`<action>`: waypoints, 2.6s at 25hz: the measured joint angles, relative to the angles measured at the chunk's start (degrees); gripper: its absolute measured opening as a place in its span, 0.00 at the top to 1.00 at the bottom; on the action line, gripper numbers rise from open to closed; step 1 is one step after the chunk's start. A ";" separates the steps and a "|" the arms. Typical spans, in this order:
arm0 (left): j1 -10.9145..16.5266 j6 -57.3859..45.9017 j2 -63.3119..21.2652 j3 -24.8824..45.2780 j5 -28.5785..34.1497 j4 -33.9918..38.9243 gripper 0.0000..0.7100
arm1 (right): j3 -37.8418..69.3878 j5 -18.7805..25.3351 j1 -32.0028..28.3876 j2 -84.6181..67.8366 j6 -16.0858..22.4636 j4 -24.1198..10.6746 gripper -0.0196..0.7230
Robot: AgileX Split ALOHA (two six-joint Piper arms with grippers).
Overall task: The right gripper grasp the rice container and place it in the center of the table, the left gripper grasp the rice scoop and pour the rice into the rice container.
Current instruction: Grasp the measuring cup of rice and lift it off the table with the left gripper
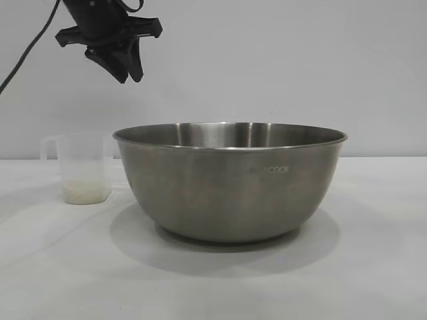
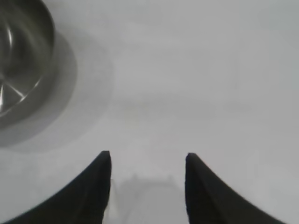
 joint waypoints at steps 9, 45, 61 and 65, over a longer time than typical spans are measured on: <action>0.00 -3.82 -1.48 0.00 2.30 3.47 0.75 | 1.66 5.98 -0.13 -14.27 2.53 -1.16 0.56; -0.64 -9.98 -19.09 77.22 -85.41 3.12 0.68 | 2.51 12.27 -0.13 -17.06 -3.19 1.03 0.56; -0.64 -10.07 -0.29 72.21 -90.31 2.87 0.68 | 2.51 12.30 -0.13 -17.06 -3.19 1.03 0.56; -0.64 -10.07 1.69 68.88 -90.40 1.97 0.68 | 2.51 12.30 -0.13 -17.06 -3.19 1.03 0.56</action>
